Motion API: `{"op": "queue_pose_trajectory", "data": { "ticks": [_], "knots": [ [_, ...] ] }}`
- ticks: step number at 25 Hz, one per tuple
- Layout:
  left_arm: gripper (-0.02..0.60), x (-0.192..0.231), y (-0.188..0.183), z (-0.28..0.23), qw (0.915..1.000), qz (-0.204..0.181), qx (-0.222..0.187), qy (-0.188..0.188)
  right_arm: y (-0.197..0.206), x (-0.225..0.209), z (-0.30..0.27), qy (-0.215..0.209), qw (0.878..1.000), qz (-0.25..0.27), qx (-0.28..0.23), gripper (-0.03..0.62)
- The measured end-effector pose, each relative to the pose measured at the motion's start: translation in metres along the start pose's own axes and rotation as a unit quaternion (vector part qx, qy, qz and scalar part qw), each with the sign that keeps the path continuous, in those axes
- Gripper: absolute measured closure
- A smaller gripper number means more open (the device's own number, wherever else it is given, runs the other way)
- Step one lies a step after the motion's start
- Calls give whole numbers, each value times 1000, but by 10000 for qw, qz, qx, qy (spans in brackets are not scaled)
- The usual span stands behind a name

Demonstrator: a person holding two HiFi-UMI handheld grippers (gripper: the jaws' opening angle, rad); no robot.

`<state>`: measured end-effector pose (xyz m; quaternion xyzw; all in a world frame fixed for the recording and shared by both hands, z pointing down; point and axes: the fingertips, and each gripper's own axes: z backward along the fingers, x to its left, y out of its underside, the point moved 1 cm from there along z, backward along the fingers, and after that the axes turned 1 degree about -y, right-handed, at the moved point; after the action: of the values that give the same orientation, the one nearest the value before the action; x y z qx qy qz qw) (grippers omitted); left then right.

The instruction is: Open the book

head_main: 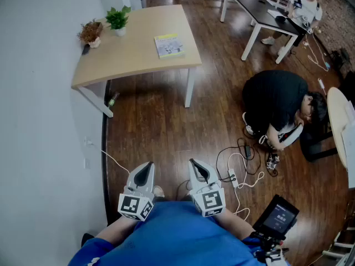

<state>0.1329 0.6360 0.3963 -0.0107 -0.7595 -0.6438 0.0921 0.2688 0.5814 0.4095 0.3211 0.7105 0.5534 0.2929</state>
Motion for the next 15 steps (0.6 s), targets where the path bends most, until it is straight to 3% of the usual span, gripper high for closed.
{"op": "queue_pose_trajectory", "data": {
  "ticks": [10,15],
  "knots": [
    [575,-23,14,-6,9999,-14,2,-113,18,-17,14,-102,9999,-136,27,592],
    [575,-8,1,-50,9999,-21,24,-168,6,-45,-24,-181,9996,-202,59,592]
  ]
}}
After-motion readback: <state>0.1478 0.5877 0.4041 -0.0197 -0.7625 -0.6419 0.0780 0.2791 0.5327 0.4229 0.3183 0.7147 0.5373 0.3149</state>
